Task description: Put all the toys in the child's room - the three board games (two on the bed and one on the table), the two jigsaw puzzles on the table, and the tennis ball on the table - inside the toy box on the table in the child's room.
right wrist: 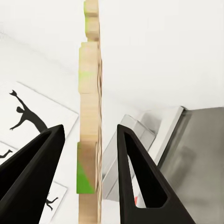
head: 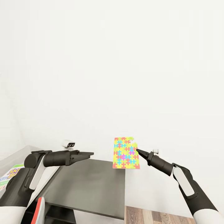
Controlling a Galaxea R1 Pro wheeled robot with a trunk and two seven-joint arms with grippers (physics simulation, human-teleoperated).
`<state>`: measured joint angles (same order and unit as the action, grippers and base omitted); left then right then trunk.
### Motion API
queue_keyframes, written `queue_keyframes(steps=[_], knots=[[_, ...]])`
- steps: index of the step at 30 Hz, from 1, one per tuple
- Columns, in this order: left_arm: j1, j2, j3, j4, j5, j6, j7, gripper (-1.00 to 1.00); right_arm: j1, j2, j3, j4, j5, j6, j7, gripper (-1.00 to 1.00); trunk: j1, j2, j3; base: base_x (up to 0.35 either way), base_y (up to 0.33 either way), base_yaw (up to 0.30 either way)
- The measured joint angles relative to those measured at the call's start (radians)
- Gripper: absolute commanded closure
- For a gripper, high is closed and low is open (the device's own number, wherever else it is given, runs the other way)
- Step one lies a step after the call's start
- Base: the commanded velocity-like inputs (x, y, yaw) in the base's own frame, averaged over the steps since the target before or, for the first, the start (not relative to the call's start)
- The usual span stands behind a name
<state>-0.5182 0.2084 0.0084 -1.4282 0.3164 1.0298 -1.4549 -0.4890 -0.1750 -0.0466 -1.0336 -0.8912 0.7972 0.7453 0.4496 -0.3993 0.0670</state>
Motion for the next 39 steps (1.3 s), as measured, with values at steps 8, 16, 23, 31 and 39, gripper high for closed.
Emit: queue_keyframes(steps=[8, 16, 23, 31, 39], knots=[[0.0, 0.0, 0.001, 0.0, 0.001, 0.0, 0.0, -1.0, -0.001, 0.001, 0.001, -0.025, 0.001, 0.0, -0.001, 1.0, 0.0, 0.0, 0.0, 0.0, -0.031, 0.128], [0.0, 0.0, 0.001, 0.0, 0.001, 0.0, 0.0, -1.0, -0.002, 0.002, 0.002, -0.028, 0.002, 0.0, -0.002, 1.0, 0.0, 0.0, 0.0, 0.0, -0.104, 0.281], [0.0, 0.0, 0.001, 0.0, 0.001, 0.001, 0.0, -1.0, -0.002, 0.002, 0.002, -0.028, 0.002, 0.0, -0.002, 1.0, 0.0, 0.0, 0.0, 0.0, -0.008, 0.29], [0.0, 0.0, 0.002, 0.0, 0.001, 0.001, -0.001, -1.0, -0.002, 0.002, 0.002, -0.028, 0.002, 0.0, -0.002, 1.0, 0.0, 0.0, 0.0, 0.031, 0.082, 0.29], [0.0, 0.001, 0.02, 0.0, 0.002, 0.001, -0.001, -1.0, -0.003, 0.0, 0.0, -0.075, 0.0, 0.001, -0.003, 1.0, 0.0, 0.0, 0.0, 0.007, 0.008, 0.2]])
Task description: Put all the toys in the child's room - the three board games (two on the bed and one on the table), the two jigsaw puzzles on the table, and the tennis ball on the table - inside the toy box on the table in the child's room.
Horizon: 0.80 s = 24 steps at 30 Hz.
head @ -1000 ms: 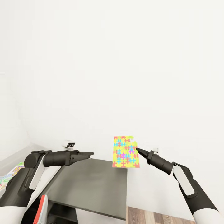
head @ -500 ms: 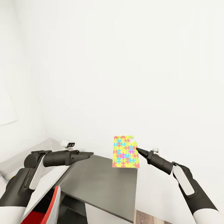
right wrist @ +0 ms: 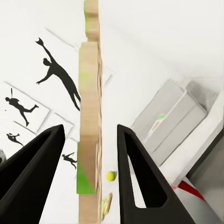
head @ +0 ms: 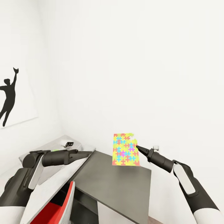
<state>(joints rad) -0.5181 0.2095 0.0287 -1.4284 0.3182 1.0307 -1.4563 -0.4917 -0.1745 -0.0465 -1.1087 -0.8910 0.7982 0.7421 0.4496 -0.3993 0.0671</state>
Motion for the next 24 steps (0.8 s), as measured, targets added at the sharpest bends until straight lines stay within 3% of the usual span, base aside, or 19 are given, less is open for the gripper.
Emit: queue_keyframes(steps=[3, 13, 24], knots=[[0.001, 0.0, 0.021, 0.0, 0.001, -0.001, -0.002, -1.0, 0.0, 0.0, 0.0, -0.044, 0.0, 0.006, -0.001, 1.0, 0.0, 0.0, 0.0, 0.001, 0.001, 0.028], [0.003, 0.002, 0.031, 0.001, -0.004, -0.001, -0.04, -1.0, 0.0, 0.0, -0.001, -0.055, 0.0, 0.003, -0.003, 1.0, 0.0, 0.0, 0.0, -0.011, 0.019, 0.012], [0.003, 0.009, 0.032, 0.001, -0.004, -0.001, -0.042, -1.0, -0.001, 0.001, 0.0, -0.061, 0.002, -0.001, -0.008, 1.0, 0.0, 0.0, 0.0, -0.055, 0.025, 0.253]])
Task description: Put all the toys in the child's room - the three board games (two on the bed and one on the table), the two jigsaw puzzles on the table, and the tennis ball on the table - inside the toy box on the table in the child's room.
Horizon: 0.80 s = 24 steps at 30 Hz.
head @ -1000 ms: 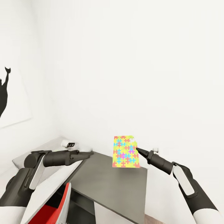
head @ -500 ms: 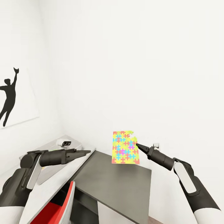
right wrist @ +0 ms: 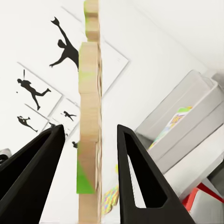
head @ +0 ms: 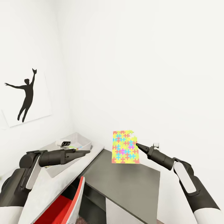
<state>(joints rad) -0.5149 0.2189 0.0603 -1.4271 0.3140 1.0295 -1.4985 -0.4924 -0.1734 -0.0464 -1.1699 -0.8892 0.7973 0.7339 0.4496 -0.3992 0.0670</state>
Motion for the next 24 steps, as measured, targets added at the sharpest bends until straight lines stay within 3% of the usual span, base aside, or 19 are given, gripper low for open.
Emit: queue_keyframes(steps=[18, 22, 24], knots=[[0.003, 0.002, 0.002, 0.012, -0.003, -0.005, 0.001, -1.0, 0.0, 0.0, 0.0, 0.005, 0.003, -0.004, -0.007, 1.0, 0.0, 0.0, -0.007, -0.001, 0.0, 0.288], [0.003, 0.002, 0.019, 0.017, -0.004, -0.009, 0.002, -1.0, 0.0, 0.0, 0.0, 0.006, 0.003, -0.004, -0.007, 1.0, 0.0, 0.0, -0.01, 0.0, 0.0, 0.287], [0.005, 0.002, 0.046, 0.023, -0.005, -0.011, 0.003, -1.0, 0.0, 0.0, 0.0, 0.007, 0.003, -0.004, -0.007, 1.0, 0.0, 0.0, -0.011, 0.0, 0.0, 0.286]])
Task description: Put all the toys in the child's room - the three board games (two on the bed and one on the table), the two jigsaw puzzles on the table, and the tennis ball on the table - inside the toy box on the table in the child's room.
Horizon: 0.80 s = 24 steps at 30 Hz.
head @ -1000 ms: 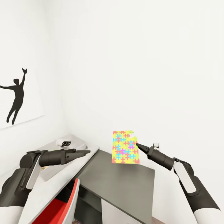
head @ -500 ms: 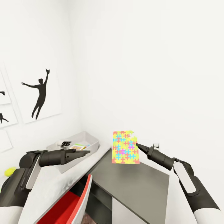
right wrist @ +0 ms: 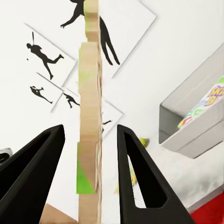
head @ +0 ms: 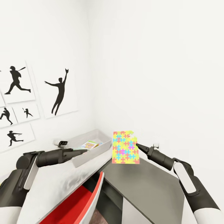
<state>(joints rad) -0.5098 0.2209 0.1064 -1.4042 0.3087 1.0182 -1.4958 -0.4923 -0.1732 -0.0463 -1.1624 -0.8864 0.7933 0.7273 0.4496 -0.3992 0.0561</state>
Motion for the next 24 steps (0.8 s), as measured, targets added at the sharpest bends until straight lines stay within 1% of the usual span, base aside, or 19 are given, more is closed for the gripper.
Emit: queue_keyframes(steps=[2, 3, 4, 5, 6, 8, 9, 11, 14, 18, 24], knots=[[0.006, 0.0, 0.046, 0.003, -0.002, -0.001, 0.001, -1.0, 0.0, -0.001, -0.001, 0.001, -0.001, 0.001, 0.001, 1.0, 0.0, 0.0, -0.001, 0.0, 0.0, 0.285], [0.008, 0.0, 0.059, 0.004, -0.003, -0.002, 0.001, -1.0, 0.0, -0.002, -0.001, 0.002, -0.002, 0.001, 0.001, 1.0, 0.0, 0.0, -0.002, 0.0, 0.0, 0.285], [0.012, 0.0, 0.082, 0.005, -0.004, -0.002, 0.001, -1.0, -0.001, -0.002, -0.002, 0.002, -0.002, 0.002, 0.001, 1.0, 0.0, 0.0, -0.002, 0.0, 0.0, 0.285], [0.014, 0.0, 0.093, 0.005, -0.005, -0.003, 0.001, -1.0, -0.001, -0.002, -0.002, 0.002, -0.002, 0.002, 0.001, 1.0, 0.0, 0.0, -0.003, 0.0, 0.0, 0.285], [0.016, 0.002, 0.111, 0.006, -0.006, -0.003, 0.002, -1.0, -0.001, -0.003, -0.002, 0.003, -0.002, 0.002, 0.001, 1.0, 0.0, 0.0, -0.004, 0.0, 0.0, 0.285], [0.019, 0.018, 0.137, 0.006, -0.006, -0.003, 0.004, -1.0, -0.001, -0.003, -0.003, 0.01, -0.001, 0.002, -0.003, 1.0, 0.0, 0.0, -0.005, 0.0, 0.0, 0.284], [0.019, 0.024, 0.141, 0.006, -0.006, -0.003, 0.004, -1.0, -0.001, -0.003, -0.003, 0.013, -0.001, 0.002, -0.005, 1.0, 0.0, 0.0, -0.005, 0.0, 0.0, 0.284], [0.02, 0.045, 0.15, 0.006, -0.005, -0.003, 0.005, -1.0, -0.001, -0.003, -0.005, 0.028, -0.001, 0.001, -0.01, 1.0, 0.0, 0.0, -0.007, 0.0, 0.0, 0.284], [0.021, 0.06, 0.155, 0.006, -0.004, -0.004, 0.004, -1.0, -0.002, -0.002, -0.018, 0.038, -0.003, 0.005, -0.017, 1.0, 0.0, 0.0, -0.008, 0.0, 0.0, 0.284], [0.023, 0.066, 0.157, 0.006, -0.003, -0.004, 0.005, -1.0, -0.002, -0.001, -0.041, 0.042, -0.004, 0.01, -0.042, 1.0, 0.0, 0.0, -0.011, 0.01, 0.0, 0.284], [0.025, 0.065, 0.158, 0.008, -0.002, -0.004, 0.008, -1.0, -0.002, 0.003, -0.049, 0.043, -0.01, 0.012, -0.107, 1.0, 0.0, 0.0, -0.014, 0.094, 0.041, 0.283]])
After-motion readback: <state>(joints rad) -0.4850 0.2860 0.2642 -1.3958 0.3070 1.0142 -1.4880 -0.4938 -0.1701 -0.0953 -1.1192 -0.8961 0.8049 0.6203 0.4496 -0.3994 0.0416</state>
